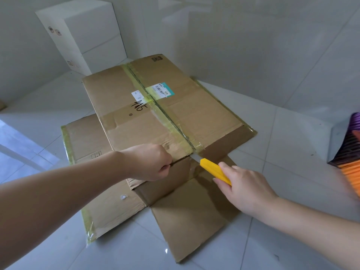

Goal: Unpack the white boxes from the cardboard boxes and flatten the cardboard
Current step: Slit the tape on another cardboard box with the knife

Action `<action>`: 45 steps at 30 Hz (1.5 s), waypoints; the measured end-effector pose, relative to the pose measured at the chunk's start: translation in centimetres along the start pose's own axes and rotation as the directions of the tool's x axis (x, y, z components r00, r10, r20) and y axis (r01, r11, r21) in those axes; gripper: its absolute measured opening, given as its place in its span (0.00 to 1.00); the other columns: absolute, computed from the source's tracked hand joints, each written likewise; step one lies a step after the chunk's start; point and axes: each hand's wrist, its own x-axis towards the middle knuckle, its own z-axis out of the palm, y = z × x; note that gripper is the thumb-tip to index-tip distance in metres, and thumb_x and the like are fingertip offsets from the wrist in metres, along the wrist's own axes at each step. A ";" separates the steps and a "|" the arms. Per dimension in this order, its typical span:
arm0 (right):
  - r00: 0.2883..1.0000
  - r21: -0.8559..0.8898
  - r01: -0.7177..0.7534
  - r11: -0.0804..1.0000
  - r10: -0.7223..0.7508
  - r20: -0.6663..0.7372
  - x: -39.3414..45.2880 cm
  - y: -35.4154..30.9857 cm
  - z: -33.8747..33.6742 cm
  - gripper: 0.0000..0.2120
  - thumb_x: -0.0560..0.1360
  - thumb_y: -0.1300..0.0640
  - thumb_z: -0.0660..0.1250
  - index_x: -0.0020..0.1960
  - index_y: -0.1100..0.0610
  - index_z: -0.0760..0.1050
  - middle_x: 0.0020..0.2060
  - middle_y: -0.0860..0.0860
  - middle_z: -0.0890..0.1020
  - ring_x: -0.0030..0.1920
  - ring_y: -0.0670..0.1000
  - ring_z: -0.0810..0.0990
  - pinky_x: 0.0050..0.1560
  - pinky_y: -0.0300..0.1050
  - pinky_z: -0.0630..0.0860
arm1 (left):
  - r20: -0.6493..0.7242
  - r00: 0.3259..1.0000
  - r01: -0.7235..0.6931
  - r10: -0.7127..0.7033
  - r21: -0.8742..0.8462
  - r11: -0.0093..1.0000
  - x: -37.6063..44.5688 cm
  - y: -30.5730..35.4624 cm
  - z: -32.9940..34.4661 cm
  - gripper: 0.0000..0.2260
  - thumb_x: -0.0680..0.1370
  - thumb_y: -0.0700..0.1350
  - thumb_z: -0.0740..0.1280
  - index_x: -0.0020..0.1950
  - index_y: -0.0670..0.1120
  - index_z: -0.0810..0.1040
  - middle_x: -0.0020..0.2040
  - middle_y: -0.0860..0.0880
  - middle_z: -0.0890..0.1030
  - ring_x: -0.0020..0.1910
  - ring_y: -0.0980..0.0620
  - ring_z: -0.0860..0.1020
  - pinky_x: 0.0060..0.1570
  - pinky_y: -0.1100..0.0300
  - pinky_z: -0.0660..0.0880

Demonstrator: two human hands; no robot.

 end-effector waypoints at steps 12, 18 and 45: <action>0.999 -0.024 -0.009 1.000 0.008 -0.032 0.2 0.7 0.0 0.23 0.78 0.38 0.53 0.68 0.48 0.65 0.46 0.48 0.78 0.46 0.54 0.80 0.36 0.44 0.63 | -0.040 0.998 -0.039 0.037 -0.033 0.999 0.1 -0.3 0.1 0.13 0.78 0.47 0.57 0.35 0.44 0.68 0.31 0.48 0.71 0.33 0.45 0.72 0.37 0.53 0.74; 0.999 -0.008 -0.037 0.999 0.037 -0.015 1.5 -0.1 0.5 0.20 0.79 0.39 0.54 0.63 0.50 0.67 0.45 0.49 0.77 0.48 0.56 0.79 0.36 0.45 0.62 | -0.022 0.999 -0.033 0.032 -0.025 0.999 0.2 -0.4 0.1 0.13 0.78 0.46 0.57 0.35 0.44 0.68 0.31 0.49 0.70 0.33 0.46 0.72 0.37 0.53 0.74; 0.989 -0.045 0.085 0.995 -0.090 -0.117 -1.5 3.8 -2.8 0.16 0.72 0.41 0.57 0.44 0.52 0.75 0.31 0.47 0.78 0.27 0.57 0.77 0.24 0.41 0.64 | -0.188 0.905 0.352 -0.383 -0.178 0.919 -0.6 -5.5 -0.8 0.19 0.81 0.53 0.55 0.33 0.45 0.66 0.30 0.49 0.71 0.31 0.48 0.70 0.34 0.57 0.71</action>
